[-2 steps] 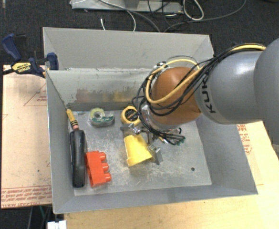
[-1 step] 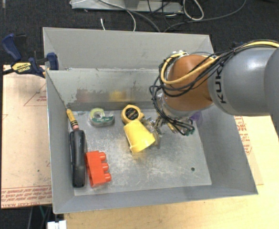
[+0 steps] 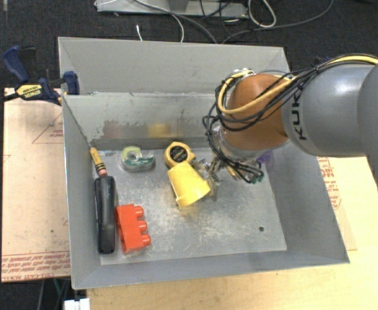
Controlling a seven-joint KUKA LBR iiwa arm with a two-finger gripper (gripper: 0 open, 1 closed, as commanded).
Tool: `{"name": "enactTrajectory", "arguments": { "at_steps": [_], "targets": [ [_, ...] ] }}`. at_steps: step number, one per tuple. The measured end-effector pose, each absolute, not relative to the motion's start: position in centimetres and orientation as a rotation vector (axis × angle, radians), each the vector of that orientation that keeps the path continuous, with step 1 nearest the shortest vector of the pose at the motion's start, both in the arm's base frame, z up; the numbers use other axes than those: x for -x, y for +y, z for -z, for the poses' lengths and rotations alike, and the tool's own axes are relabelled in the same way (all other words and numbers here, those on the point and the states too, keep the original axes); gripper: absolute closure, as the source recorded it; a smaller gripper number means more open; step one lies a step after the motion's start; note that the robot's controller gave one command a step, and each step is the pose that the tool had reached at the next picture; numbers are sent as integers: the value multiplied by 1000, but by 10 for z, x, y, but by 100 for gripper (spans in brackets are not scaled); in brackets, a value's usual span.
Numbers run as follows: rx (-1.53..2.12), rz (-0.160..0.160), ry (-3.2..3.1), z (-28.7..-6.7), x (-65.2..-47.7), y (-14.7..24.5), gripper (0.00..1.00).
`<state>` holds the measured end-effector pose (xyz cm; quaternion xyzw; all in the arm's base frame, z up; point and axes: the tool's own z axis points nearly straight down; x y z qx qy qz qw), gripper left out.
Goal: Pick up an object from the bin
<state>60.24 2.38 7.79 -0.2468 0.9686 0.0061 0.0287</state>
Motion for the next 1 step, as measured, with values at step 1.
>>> {"name": "enactTrajectory", "arguments": {
  "at_steps": [1],
  "targets": [
    [672, -9, 2979, -81, -577, 36, 100]
  ]
}}
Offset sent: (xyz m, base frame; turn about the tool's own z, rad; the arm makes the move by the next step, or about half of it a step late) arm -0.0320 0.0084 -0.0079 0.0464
